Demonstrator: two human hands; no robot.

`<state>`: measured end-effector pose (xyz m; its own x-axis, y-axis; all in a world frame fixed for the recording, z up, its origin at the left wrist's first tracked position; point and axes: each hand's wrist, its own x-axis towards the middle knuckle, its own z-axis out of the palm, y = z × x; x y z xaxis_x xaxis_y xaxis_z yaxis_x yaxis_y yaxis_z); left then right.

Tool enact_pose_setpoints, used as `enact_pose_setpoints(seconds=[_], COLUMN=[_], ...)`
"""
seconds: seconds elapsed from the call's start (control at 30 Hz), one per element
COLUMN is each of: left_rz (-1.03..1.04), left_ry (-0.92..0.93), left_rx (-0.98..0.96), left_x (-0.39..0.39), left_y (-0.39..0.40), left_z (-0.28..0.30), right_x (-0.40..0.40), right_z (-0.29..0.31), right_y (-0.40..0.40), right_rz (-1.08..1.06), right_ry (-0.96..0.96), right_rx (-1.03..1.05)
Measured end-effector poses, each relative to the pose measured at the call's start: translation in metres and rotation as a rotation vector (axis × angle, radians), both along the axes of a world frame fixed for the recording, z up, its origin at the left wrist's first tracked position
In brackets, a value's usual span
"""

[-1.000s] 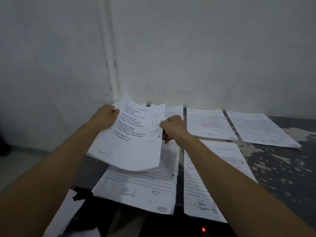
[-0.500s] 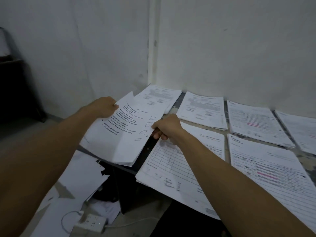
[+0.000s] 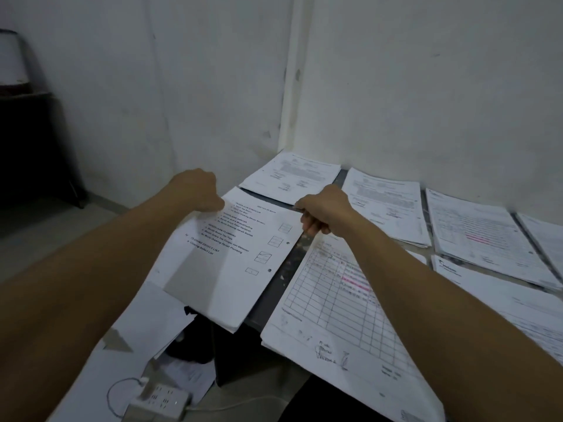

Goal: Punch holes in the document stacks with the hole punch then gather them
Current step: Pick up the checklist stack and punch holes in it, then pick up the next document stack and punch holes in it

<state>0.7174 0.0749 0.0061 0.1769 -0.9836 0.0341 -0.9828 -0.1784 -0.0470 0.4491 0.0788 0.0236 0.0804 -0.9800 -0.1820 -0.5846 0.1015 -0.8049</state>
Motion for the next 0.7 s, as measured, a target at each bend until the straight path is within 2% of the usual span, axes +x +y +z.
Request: enact_pose_setpoints(seconds=[0.1,0.27,0.5,0.7], left_rz=[-0.039,-0.104,-0.076,-0.064], left_ry=[0.027,0.181,0.245,0.341], left_rx=[-0.095,-0.205,-0.18,-0.127], left_x=[-0.013,-0.046,-0.078,-0.087], left_y=[-0.023,-0.07,-0.141,-0.202], left_z=[0.01,0.016,0.01,0.001], right_x=[-0.002,-0.006,-0.004,-0.005], right_z=[0.002,-0.009,-0.024,-0.031], right_y=[-0.02,-0.061,-0.121,-0.163], right_rz=[-0.078,-0.169,-0.12,0.001], right_ry=[0.087,0.118,0.248,0.43], right_rx=[-0.064,-0.227,-0.33,-0.259])
